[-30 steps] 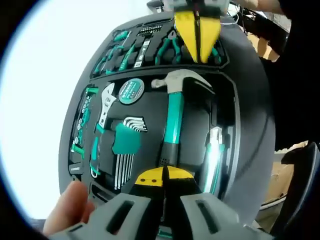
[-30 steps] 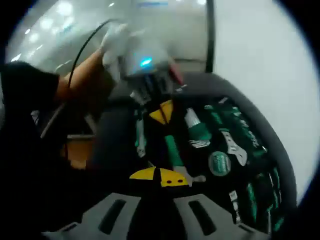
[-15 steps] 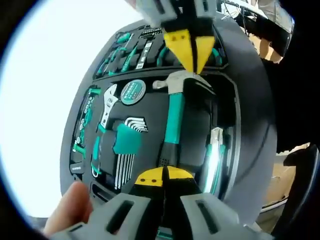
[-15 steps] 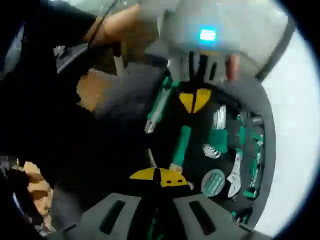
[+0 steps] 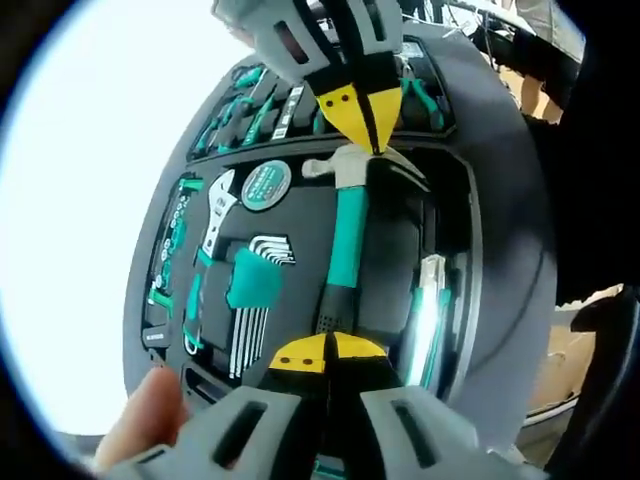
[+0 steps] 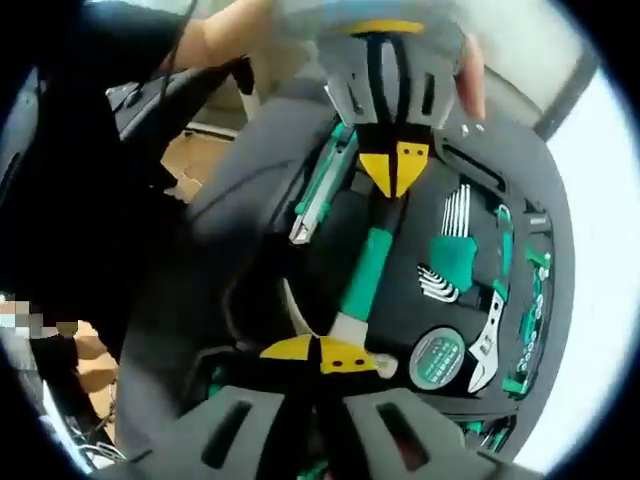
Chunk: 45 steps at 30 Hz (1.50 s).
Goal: Pick up the tools and put them into their designated positions in the toolbox.
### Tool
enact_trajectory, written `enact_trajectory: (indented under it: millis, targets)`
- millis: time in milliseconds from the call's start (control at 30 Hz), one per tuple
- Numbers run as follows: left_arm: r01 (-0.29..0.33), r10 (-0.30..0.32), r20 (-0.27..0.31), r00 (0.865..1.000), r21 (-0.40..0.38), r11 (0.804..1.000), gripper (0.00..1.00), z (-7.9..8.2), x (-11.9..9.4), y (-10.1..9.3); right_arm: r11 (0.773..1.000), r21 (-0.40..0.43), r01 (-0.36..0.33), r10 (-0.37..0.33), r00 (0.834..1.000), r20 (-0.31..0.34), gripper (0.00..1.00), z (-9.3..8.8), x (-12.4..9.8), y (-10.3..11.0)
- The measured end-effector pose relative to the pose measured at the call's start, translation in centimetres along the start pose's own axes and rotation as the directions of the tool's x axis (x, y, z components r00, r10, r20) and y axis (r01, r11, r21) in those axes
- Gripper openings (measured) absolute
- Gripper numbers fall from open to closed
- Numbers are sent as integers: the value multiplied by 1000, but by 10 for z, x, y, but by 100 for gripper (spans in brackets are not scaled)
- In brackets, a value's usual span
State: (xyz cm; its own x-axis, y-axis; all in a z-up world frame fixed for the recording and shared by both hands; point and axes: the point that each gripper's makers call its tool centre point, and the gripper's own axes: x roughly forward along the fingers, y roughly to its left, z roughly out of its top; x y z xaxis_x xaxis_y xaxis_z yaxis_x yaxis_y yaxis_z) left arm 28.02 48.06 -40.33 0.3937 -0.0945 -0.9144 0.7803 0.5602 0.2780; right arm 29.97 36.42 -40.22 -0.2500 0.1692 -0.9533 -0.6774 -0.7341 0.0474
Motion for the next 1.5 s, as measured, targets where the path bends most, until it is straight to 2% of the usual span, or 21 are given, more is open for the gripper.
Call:
enact_trajectory:
  millis: [33,67,167,300,367,400,500,567,700,767,800,867,967,1067,1167,1200,1300,1333,1367,1433,1500]
  targets:
    - [-6,6,8,1000,60,998,0,2,6,1,995,-65,-78,75,997,-34,0,-9,30,18]
    - [-15,16,-24,1000,48,999,0,-2,1,1,990,-103,-99,111,988,112,0,21,47,29]
    - [-26,26,38,999,-7,1000,0,-4,-1,4,971,-241,-3,29,994,106,0,29,50,33]
    - [-28,30,118,993,-15,999,0,-5,-1,5,989,145,-34,-9,958,285,0,39,-16,2]
    - [-28,34,161,986,-36,999,0,-5,-2,7,972,215,91,-163,925,343,0,40,-65,-28]
    - [-33,42,188,981,-54,998,0,-5,-3,9,959,175,223,-272,900,340,0,37,-80,-40]
    - [-101,132,273,953,-125,987,5,-9,-8,24,917,264,300,-391,813,433,7,36,-106,-38]
    - [-162,221,291,931,-212,964,5,-21,-12,36,865,339,370,-501,676,540,10,30,-132,-34]
    - [-217,429,401,809,-475,853,9,-26,-30,52,736,601,311,-676,373,635,11,-18,-168,-21]
    - [-264,562,409,719,-587,765,19,-36,-45,64,635,709,306,-771,198,605,13,-59,-182,-8]
    - [-262,633,414,655,-661,703,26,-41,-55,70,597,750,285,-800,147,581,14,-76,-182,1]
    - [-165,769,419,483,-819,550,35,-51,-81,80,546,788,283,-833,89,546,15,-100,-178,21]
    - [-105,877,373,302,-902,419,37,-67,-102,83,466,830,306,-876,27,481,17,-127,-175,42]
    - [-160,910,324,257,-915,371,37,-82,-99,80,340,868,362,-927,-23,373,20,-161,-174,60]
    - [-97,921,280,271,-944,316,37,-98,-87,77,254,931,263,-959,-55,278,23,-195,-172,75]
    - [-51,918,288,273,-948,313,37,-99,-84,73,218,948,233,-965,-96,245,23,-209,-176,84]
    - [15,934,284,217,-958,287,36,-108,-80,67,159,980,123,-970,-164,178,20,-239,-181,101]
    - [97,929,294,225,-955,279,35,-111,-76,67,160,984,81,-969,-178,172,20,-246,-180,106]
    - [143,918,295,265,-953,266,35,-113,-74,67,159,986,48,-967,-192,165,20,-252,-179,110]
    - [168,945,298,136,-947,275,36,-120,-93,73,138,990,16,-965,-223,138,20,-267,-174,116]
    - [240,939,304,160,-935,262,37,-127,-89,72,114,993,0,-966,-234,111,20,-280,-164,120]
